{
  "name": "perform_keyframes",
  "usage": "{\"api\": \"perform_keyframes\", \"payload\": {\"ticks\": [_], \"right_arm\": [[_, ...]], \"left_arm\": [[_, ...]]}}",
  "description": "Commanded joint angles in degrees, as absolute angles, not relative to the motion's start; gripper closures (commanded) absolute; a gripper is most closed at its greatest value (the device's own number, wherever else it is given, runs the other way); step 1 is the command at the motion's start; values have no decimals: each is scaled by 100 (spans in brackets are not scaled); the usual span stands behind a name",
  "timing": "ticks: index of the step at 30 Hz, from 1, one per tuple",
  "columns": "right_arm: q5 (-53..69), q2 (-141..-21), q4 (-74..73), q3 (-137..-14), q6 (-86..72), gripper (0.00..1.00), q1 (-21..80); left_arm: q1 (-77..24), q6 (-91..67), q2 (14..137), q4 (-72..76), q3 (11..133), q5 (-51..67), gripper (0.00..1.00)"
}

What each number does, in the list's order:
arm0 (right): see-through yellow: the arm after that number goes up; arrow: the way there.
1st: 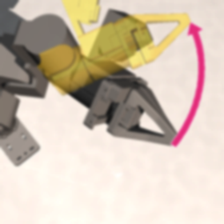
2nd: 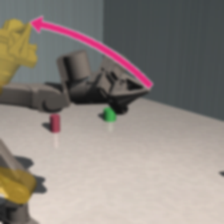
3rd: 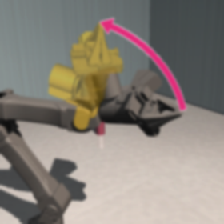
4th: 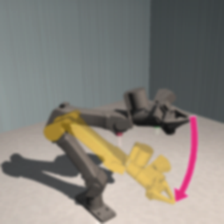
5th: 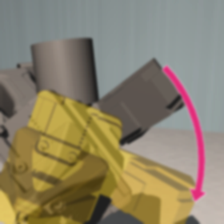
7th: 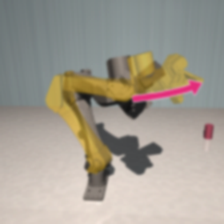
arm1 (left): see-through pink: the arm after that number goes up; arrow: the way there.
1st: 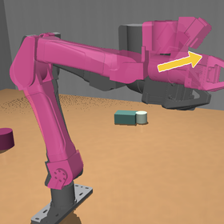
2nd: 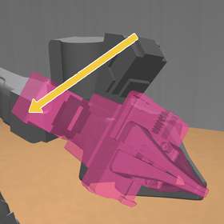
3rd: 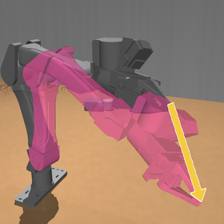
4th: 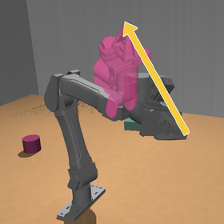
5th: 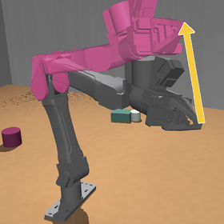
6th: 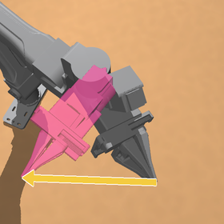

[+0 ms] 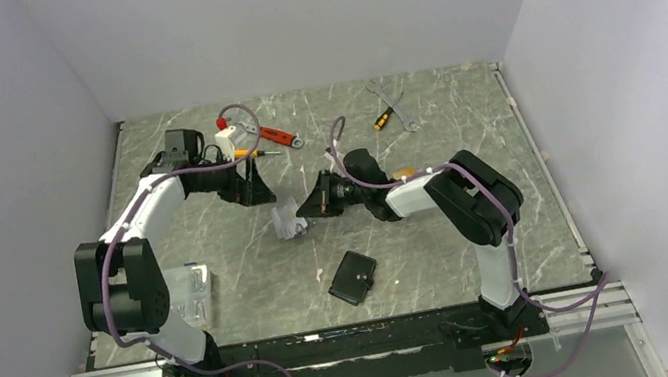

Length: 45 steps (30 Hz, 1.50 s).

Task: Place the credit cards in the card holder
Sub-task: Pick up the credit card from the center of the board.

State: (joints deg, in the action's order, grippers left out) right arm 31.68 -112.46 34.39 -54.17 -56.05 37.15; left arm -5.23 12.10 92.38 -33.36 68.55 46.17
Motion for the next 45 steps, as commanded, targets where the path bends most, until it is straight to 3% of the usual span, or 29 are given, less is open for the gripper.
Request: {"api": "perform_keyframes", "payload": {"ticks": [1, 8, 13, 21, 34, 37, 45], "right_arm": [[3451, -10724, 4254, -5387, -5785, 100, 3682], [3531, -10436, 4557, -5231, -5957, 100, 3664], [3534, -10412, 4715, -5259, -6070, 100, 3665], [3466, -10516, 4930, -5404, -6240, 100, 3672], [3438, -10679, 4971, -5384, -6297, 100, 3896], [3412, -10679, 4977, -5370, -6303, 100, 3936], [3525, -10692, 5183, -5415, -6443, 100, 3990]], "left_arm": [[-545, 401, 9010, -2788, 6394, 5571, 0], [-409, -548, 8721, -1815, 5645, 5804, 1], [-343, -1226, 8771, -1193, 5301, 6661, 1], [-326, -2206, 8716, 129, 4846, 7423, 19], [-174, -2701, 8682, 819, 4695, 7603, 41], [-127, -2948, 8670, 1074, 4586, 7707, 53], [-106, -2817, 8582, 912, 4614, 7720, 74]]}}
